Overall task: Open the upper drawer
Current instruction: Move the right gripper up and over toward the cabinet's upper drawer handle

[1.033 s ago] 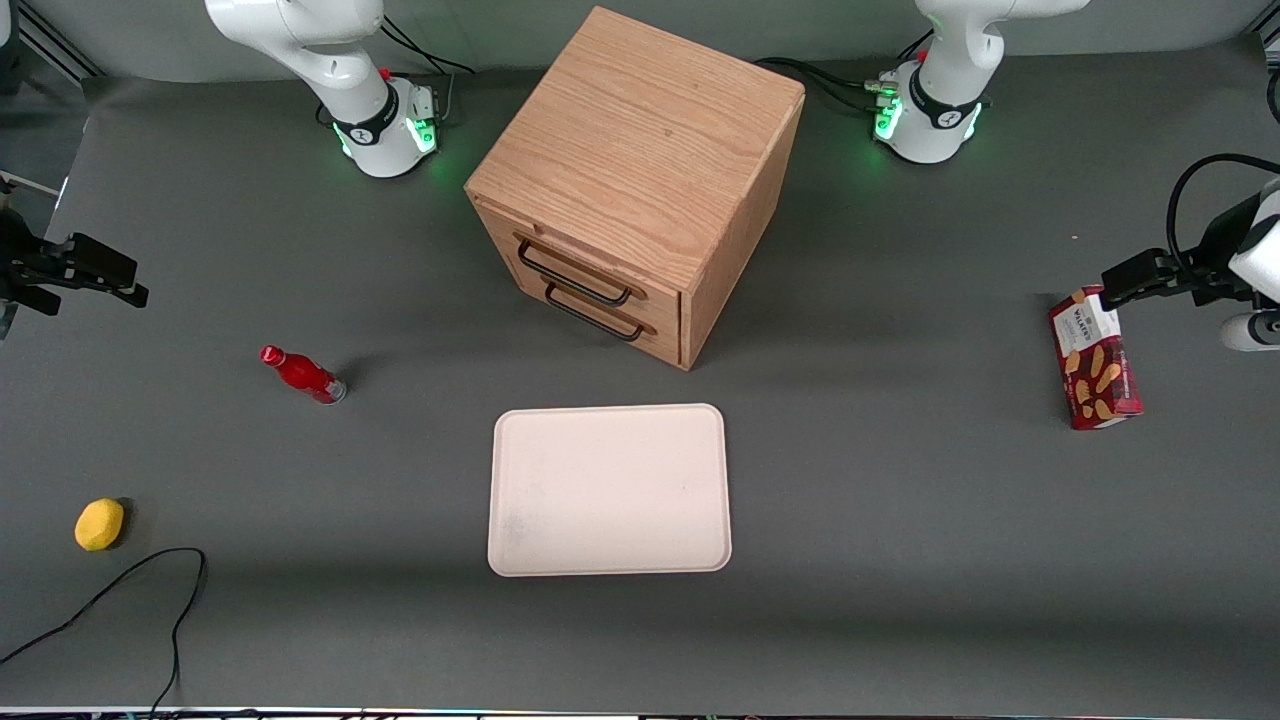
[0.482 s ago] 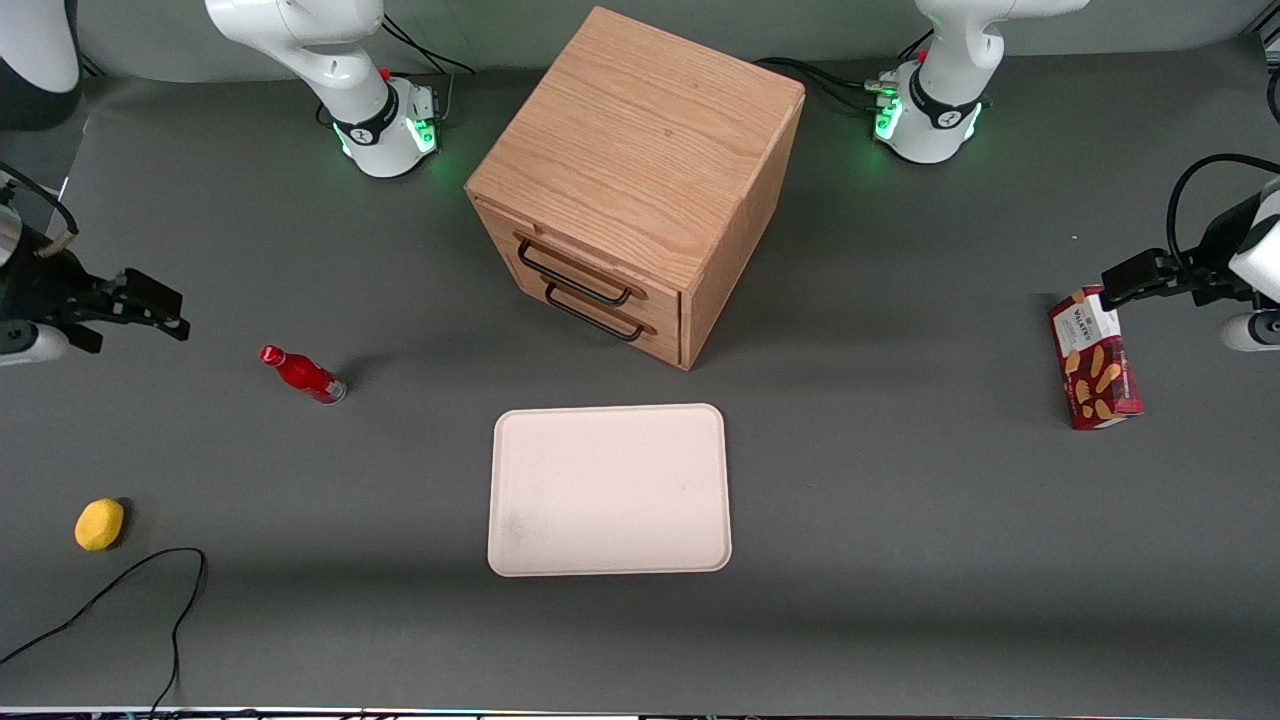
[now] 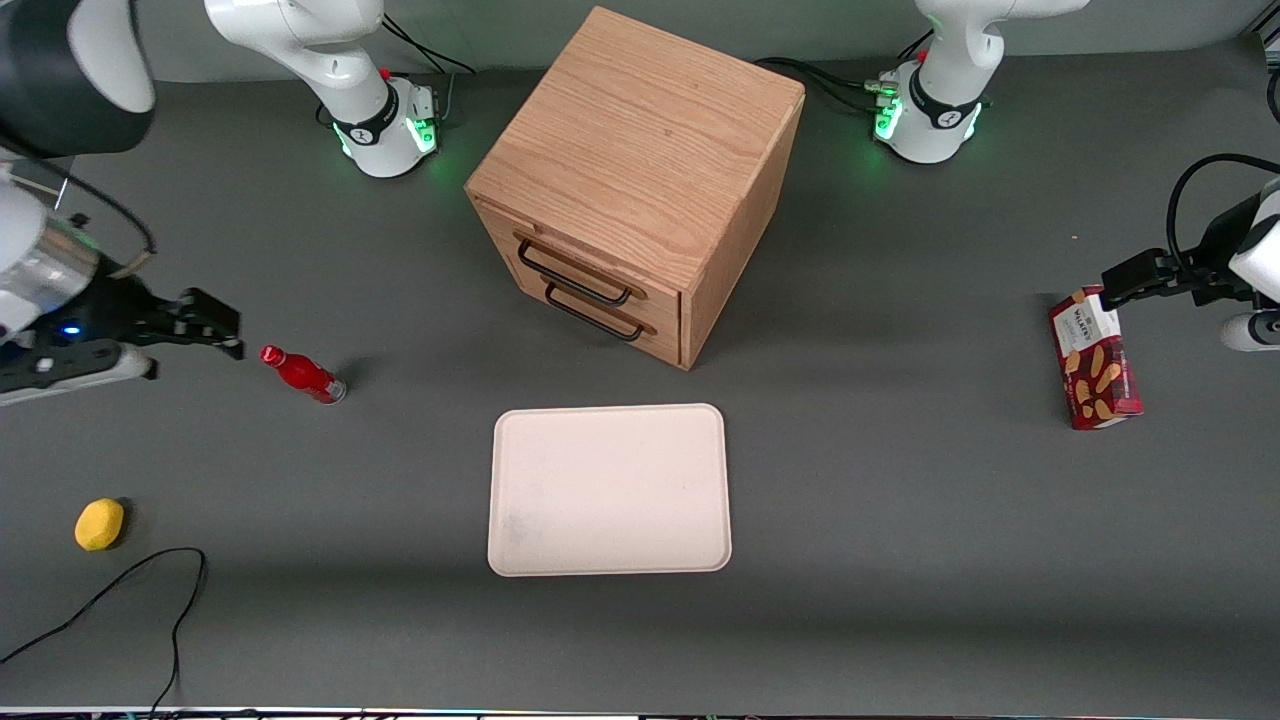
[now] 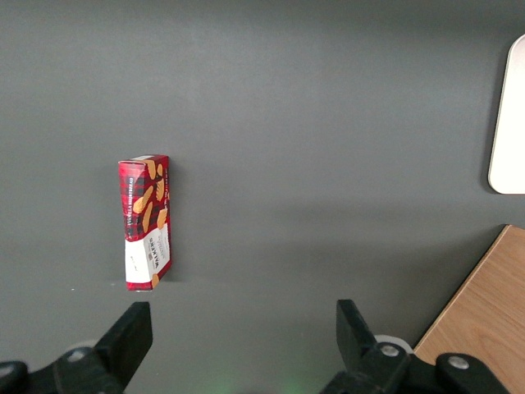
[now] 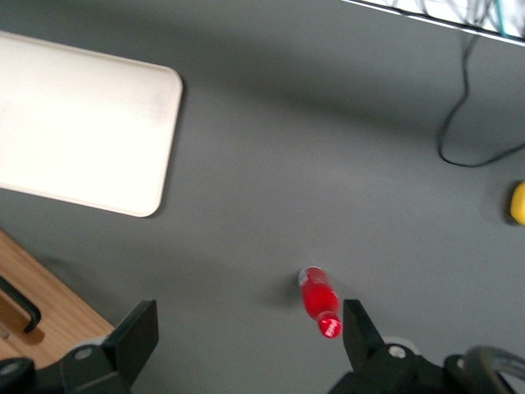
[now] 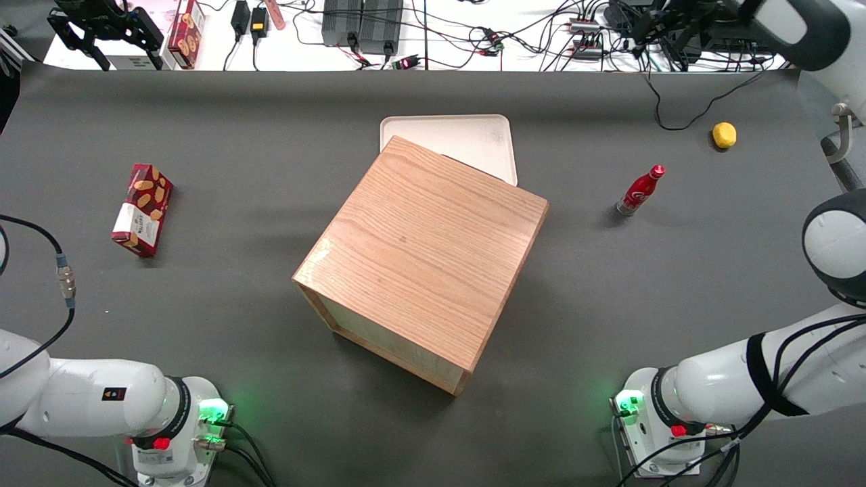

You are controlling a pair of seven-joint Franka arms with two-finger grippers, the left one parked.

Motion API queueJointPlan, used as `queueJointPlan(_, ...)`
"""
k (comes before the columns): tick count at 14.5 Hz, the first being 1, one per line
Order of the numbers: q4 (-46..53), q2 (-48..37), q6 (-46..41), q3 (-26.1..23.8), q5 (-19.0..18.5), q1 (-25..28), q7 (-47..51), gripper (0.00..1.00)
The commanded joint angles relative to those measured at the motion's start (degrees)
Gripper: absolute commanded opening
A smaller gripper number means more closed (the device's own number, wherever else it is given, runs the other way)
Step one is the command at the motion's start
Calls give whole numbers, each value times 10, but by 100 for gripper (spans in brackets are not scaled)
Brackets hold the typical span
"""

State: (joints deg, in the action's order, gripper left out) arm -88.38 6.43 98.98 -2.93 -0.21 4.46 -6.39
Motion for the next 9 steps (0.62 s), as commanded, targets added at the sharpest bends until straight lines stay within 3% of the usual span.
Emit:
queueJointPlan(1, 34, 21, -2, -3, -1, 42, 0, 100)
queueJointPlan(9, 80, 67, -19, -3, 1, 187, -2, 100)
